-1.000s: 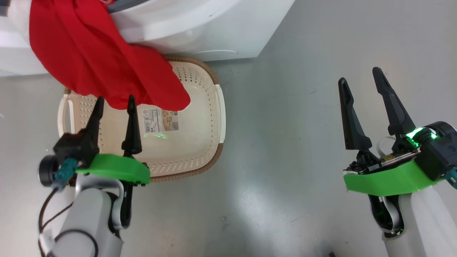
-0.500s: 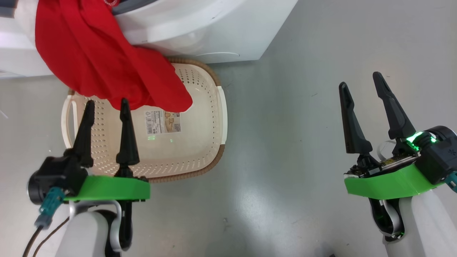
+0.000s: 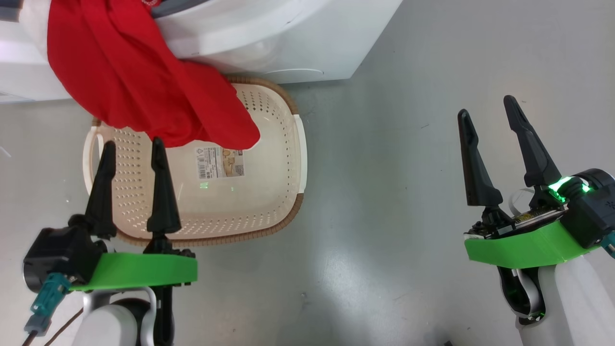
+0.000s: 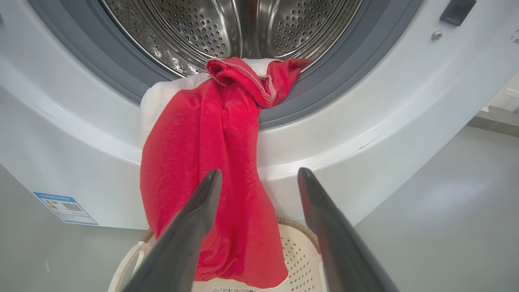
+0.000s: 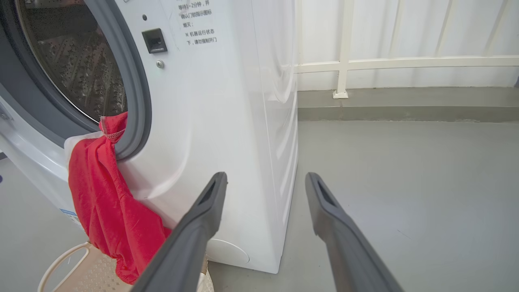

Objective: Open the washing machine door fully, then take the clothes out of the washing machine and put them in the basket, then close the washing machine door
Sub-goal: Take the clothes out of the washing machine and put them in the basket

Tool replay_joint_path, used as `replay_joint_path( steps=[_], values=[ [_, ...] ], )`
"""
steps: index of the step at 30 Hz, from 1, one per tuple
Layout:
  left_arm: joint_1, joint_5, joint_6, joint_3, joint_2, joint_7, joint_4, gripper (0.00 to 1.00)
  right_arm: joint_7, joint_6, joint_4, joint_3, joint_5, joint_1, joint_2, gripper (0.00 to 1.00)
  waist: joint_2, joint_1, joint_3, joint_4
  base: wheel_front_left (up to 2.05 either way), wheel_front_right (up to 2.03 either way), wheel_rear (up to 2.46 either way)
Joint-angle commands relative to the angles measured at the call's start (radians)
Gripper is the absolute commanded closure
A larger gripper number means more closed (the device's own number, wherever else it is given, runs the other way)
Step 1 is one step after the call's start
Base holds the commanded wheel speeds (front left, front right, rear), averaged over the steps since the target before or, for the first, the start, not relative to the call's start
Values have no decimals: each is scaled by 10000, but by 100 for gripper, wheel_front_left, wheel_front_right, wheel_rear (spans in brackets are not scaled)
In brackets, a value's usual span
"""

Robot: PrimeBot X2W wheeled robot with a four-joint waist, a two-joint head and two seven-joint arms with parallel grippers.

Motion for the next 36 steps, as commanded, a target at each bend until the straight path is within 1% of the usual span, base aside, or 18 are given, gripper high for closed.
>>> replay_joint_path(
  steps=[1,9,22,32,36],
  values=[
    [269,-1,98,314,202,73,-328,0,-63,62,-274,215,132,211,13,0,0,0,4,-3,0,0,0],
    [288,46,193,259,257,169,-441,0,-63,62,-276,205,138,193,13,0,0,0,43,-11,0,0,0],
    [176,0,206,182,301,107,-323,0,-63,62,-244,221,186,150,13,0,0,0,105,-13,0,0,0],
    [-530,29,171,196,468,72,74,0,-63,62,-267,254,224,104,13,0,0,0,235,-37,0,0,0],
    [-1000,-45,132,295,532,-18,485,0,-63,62,-246,276,237,78,13,0,0,0,260,-64,0,0,0]
  ],
)
